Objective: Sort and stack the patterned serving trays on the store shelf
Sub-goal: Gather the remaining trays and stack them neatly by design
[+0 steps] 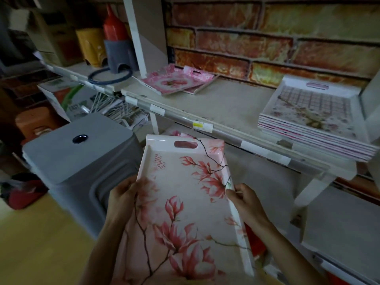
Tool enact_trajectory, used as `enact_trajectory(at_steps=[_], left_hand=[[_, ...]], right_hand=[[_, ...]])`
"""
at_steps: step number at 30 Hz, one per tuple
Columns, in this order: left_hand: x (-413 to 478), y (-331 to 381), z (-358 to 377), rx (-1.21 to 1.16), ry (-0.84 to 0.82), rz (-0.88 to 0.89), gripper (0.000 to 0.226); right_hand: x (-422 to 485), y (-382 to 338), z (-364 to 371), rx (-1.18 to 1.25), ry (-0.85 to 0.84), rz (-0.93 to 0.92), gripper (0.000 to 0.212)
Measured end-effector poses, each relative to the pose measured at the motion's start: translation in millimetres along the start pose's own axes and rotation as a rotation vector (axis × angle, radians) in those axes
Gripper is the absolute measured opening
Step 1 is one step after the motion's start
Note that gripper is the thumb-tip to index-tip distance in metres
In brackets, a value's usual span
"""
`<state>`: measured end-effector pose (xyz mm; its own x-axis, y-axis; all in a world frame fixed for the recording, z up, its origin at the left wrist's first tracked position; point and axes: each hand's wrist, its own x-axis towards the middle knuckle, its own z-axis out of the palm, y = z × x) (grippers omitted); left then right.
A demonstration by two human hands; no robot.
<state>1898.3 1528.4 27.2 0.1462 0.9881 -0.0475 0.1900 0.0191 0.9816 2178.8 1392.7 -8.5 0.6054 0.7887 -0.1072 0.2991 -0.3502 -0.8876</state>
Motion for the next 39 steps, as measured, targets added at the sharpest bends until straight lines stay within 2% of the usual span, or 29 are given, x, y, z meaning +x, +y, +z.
enact_trajectory(at_steps=[9, 19, 26, 32, 35, 39], left_hand=[[-9, 33, -3, -0.040, 0.105, 0.031, 0.014], [12, 82, 50, -0.098, 0.013, 0.124, 0.014], [58, 107, 82, -0.042, -0.059, 0.137, 0.016], [116, 124, 82, 0.028, -0.150, 0.109, 0.025], [137, 139, 85, 0.009, -0.162, 0.142, 0.014], [165, 156, 93, 0.020, -0.173, 0.193, 0.016]], right_hand=[[9, -40, -21, 0.057, 0.004, -0.101, 0.022], [31, -59, -80, 0.044, 0.145, -0.159, 0.020], [58, -75, -111, 0.008, 0.230, -0.163, 0.017], [84, -105, -107, -0.036, 0.257, -0.163, 0.021], [98, -115, -100, -0.055, 0.265, -0.130, 0.024], [121, -128, -98, -0.012, 0.270, -0.122, 0.029]])
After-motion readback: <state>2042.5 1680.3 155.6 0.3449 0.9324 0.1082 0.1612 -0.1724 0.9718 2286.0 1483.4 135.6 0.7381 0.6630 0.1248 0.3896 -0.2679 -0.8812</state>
